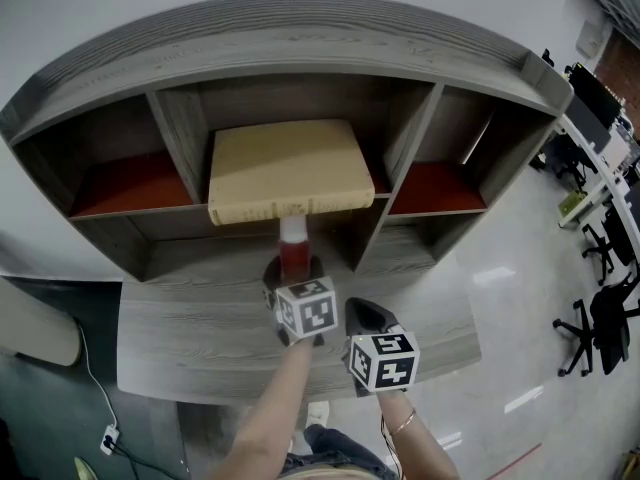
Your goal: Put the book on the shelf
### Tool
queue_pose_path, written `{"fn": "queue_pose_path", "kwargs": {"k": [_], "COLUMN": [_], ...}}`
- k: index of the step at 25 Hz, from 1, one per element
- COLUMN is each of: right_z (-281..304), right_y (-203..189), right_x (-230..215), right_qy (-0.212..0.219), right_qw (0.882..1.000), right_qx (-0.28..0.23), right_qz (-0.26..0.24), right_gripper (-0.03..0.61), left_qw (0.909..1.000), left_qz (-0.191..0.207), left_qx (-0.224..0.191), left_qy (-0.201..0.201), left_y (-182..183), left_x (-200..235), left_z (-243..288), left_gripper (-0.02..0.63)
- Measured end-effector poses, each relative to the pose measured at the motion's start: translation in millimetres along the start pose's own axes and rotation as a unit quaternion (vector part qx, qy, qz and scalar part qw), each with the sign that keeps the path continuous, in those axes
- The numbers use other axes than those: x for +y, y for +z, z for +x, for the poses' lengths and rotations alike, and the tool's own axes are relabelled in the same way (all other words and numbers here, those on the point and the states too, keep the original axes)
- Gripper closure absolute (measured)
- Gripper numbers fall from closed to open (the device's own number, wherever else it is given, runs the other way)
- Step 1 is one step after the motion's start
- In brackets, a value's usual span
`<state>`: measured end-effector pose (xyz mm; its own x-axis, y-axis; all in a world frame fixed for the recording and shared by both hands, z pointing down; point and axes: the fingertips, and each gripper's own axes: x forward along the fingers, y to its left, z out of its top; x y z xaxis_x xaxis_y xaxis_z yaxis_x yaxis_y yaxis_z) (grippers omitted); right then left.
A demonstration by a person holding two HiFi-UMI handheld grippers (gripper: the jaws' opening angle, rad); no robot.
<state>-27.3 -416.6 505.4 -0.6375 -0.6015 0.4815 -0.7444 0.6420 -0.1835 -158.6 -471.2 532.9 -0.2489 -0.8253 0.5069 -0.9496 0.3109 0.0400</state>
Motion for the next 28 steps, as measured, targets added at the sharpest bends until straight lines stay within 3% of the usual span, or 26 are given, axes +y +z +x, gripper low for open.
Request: {"fn": "queue_pose_path", "kwargs": {"k": [20,28], "right_z": [-31.0,-45.6], "right_y": [-3.2,-10.7], "right_x": [49.8,71.7], "right_qy": [-0.006,-0.011], "right_qw": [1.000,0.999], "right_qx": [-0.029,-0.037], "right_qz": [0.007,0.010], "right_gripper": [0.569,0.569], "left_qw": [0.9967,0.9922], "left_qz": [0.012,0.042], "left_qx": [-0.018,-0.029], "left_qy": [-0.078,-0.114], "left_y": [-17.7,-20.0], "left_x": [16.1,31.0], "left_z": [-83.7,-121.6], "left_gripper": [0.344,0.478]}}
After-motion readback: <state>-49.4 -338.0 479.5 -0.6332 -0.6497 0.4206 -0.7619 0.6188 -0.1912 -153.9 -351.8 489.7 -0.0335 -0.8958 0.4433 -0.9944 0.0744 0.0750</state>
